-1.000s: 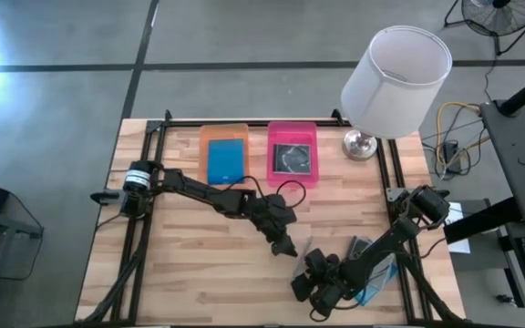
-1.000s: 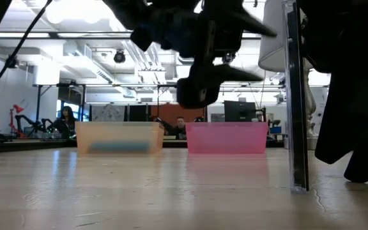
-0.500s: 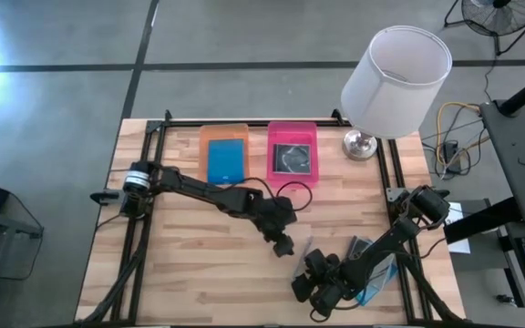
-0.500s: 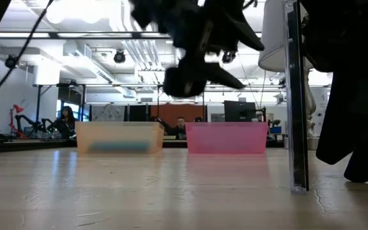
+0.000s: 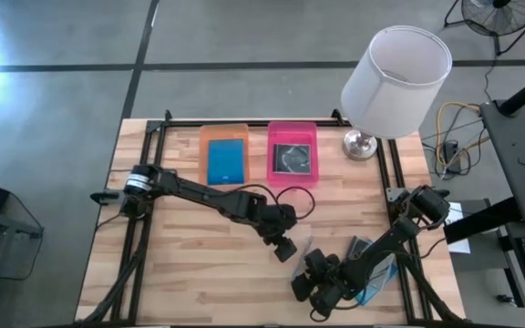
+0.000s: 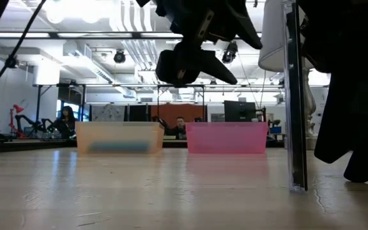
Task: Pick & place jewel cases by type
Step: Put the left black CD case into the pink bin
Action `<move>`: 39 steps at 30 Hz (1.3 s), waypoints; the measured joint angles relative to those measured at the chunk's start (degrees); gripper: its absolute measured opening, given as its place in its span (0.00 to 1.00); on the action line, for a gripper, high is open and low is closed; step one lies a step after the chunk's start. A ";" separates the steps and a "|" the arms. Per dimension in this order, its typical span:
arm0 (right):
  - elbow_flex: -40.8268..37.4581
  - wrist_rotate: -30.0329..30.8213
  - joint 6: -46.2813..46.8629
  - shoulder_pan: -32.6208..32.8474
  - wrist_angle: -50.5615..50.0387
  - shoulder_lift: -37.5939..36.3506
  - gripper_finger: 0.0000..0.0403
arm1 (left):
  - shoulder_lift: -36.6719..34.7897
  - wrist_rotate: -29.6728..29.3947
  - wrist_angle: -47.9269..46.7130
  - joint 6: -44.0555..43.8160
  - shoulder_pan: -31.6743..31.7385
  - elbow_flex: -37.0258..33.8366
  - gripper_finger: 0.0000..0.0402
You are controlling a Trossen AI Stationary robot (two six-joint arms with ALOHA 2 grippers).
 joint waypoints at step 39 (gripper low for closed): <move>-0.22 -0.01 -1.13 0.88 -0.17 -0.08 0.56 | 4.30 -10.18 2.82 -11.58 -7.46 6.00 0.50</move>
